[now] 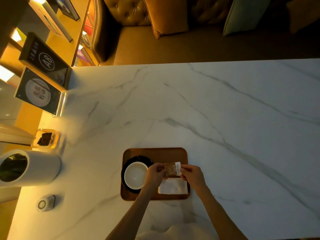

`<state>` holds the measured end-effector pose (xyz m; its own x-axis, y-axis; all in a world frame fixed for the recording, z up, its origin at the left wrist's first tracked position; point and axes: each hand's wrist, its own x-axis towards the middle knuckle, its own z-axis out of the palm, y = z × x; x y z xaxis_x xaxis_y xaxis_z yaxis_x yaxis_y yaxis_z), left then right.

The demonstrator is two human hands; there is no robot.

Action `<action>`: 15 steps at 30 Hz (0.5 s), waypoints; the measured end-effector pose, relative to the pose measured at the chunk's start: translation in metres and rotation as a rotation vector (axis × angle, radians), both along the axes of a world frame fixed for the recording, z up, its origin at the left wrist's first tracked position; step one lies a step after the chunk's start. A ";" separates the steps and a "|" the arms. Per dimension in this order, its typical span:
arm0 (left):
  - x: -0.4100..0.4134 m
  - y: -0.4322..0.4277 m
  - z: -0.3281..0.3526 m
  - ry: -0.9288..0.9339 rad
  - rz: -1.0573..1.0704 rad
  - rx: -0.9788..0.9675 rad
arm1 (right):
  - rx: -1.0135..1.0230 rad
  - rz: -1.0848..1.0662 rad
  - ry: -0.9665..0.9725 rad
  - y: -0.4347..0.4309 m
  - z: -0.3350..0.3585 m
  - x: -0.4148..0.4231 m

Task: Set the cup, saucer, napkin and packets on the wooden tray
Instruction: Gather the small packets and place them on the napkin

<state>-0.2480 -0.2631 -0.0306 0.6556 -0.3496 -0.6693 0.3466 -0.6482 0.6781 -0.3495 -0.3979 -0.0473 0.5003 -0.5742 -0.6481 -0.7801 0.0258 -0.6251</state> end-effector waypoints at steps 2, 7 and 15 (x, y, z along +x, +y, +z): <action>0.000 -0.003 -0.002 0.005 0.003 0.017 | -0.029 0.027 0.006 -0.002 0.000 0.001; 0.002 -0.008 -0.008 0.013 -0.007 0.048 | -0.093 0.076 0.026 -0.007 -0.002 0.004; 0.006 -0.018 -0.019 -0.041 -0.035 0.114 | -0.172 0.130 0.050 -0.007 -0.004 0.010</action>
<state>-0.2419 -0.2807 -0.0495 0.6719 -0.2959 -0.6789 0.2961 -0.7329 0.6125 -0.3397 -0.4045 -0.0510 0.5469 -0.6110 -0.5723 -0.8003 -0.1809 -0.5717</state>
